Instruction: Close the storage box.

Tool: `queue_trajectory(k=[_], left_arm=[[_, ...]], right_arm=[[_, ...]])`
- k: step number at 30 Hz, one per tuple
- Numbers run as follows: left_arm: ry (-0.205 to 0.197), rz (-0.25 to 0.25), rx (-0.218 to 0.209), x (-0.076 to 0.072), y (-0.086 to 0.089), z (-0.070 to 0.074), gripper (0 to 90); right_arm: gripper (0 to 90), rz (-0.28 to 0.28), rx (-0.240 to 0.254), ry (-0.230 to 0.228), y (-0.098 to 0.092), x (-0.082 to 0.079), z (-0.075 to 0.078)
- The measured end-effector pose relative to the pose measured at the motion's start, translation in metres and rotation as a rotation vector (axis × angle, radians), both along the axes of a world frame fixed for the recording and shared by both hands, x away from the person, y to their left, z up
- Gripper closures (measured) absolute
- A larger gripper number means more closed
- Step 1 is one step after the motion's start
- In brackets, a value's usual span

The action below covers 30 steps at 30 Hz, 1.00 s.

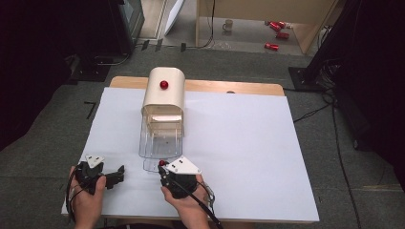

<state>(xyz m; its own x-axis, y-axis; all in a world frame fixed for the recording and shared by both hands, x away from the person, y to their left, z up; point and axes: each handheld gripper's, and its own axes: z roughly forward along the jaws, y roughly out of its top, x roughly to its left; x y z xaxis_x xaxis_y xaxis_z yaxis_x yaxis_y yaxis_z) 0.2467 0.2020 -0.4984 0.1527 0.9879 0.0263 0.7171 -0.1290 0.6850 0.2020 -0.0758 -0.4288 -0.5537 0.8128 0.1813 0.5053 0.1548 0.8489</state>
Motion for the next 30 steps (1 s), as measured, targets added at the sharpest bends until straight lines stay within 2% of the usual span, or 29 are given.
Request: queue_trajectory(k=[7,20,30], left_arm=[[0.0,0.0,0.0,0.0,0.0,0.0,0.0],[0.001,-0.001,0.001,0.0,0.0,0.0,0.0],[0.0,-0.002,0.002,0.0,0.0,0.0,0.0]], right_arm=[[76.4,-0.002,-0.003,0.003,0.0,0.016,0.006],[77.3,-0.013,-0.004,-0.026,0.002,0.05,0.02],[77.2,-0.028,-0.005,-0.003,0.002,0.078,0.024]])
